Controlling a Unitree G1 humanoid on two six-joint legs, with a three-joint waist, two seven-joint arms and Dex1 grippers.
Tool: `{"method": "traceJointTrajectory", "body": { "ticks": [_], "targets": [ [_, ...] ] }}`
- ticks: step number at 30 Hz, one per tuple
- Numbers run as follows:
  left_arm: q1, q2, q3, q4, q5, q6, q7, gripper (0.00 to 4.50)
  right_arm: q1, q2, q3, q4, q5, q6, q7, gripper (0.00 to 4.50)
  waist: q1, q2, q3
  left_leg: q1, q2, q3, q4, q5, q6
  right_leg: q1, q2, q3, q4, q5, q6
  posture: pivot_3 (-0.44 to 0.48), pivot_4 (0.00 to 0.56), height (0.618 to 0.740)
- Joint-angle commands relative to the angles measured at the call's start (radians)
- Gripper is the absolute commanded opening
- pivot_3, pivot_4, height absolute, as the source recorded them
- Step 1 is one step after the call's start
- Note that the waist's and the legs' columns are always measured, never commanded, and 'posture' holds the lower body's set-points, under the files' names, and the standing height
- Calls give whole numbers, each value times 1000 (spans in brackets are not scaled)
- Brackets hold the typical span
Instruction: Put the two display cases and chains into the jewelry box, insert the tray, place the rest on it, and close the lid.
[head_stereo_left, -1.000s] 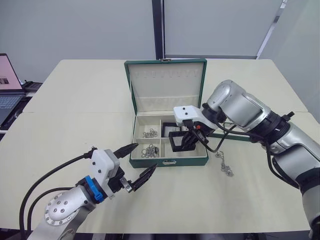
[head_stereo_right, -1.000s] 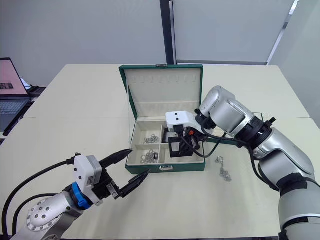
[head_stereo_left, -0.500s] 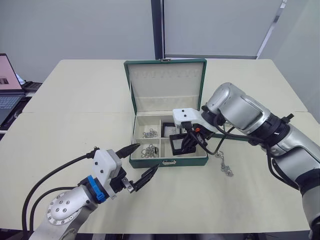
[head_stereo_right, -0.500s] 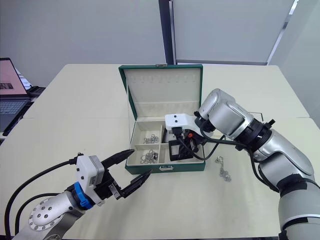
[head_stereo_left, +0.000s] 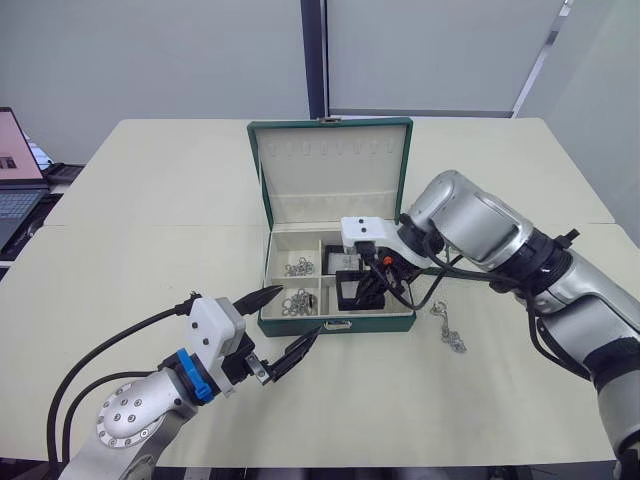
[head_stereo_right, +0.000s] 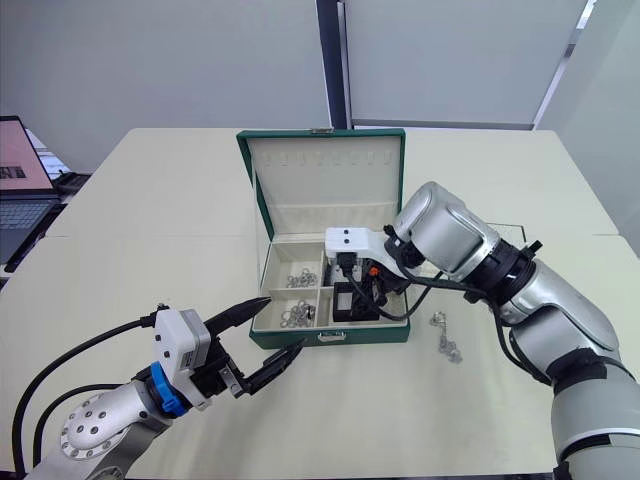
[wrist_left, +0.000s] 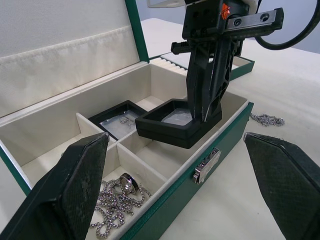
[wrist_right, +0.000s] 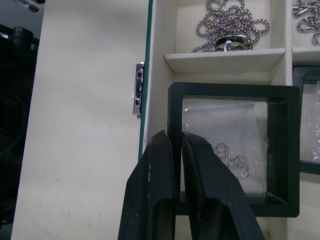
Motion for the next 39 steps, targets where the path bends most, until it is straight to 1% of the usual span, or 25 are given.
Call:
{"method": "traceJointTrajectory", "body": {
  "ticks": [1, 30, 32, 36, 39],
  "targets": [
    [-7, -3, -3, -29, 0, -17, 6, 4500, -20, 4, -30, 9, 0, 8, -12, 1, 0, 0, 0, 0, 0, 0, 0, 0, 0, 0, 0, 0, 0, 0, 0, 0, 150, 740],
    [-36, 4, -9, -21, -4, -4, 3, 4500, 18, 5, -31, 16, -8, -35, -46, 1, 0, 0, 0, 0, 0, -1, 0, 0, 0, 0, 0, 0, 0, 0, 0, 0, 150, 740],
    [-38, 5, -10, -20, -4, -3, 2, 4500, 18, 3, -32, 12, -6, -33, -45, 714, 0, 0, 0, 0, 0, -1, 0, 0, 0, 0, 0, 0, 0, 0, 0, 0, 150, 740],
    [-40, 4, -11, -19, -5, -3, 1, 4500, 5, -6, -46, -1, 14, -9, -34, 1620, 0, 0, 0, 0, 0, -1, 0, 0, 0, 0, 0, 0, 0, 0, 0, 0, 150, 740],
    [-41, 5, -11, -17, -4, -4, 0, 4500, -11, -16, -66, -9, 38, 24, -18, 2423, 0, 0, 0, 0, 0, -1, -1, 0, 0, 0, 0, 0, 0, 0, 0, 0, 150, 740]
  ]
}}
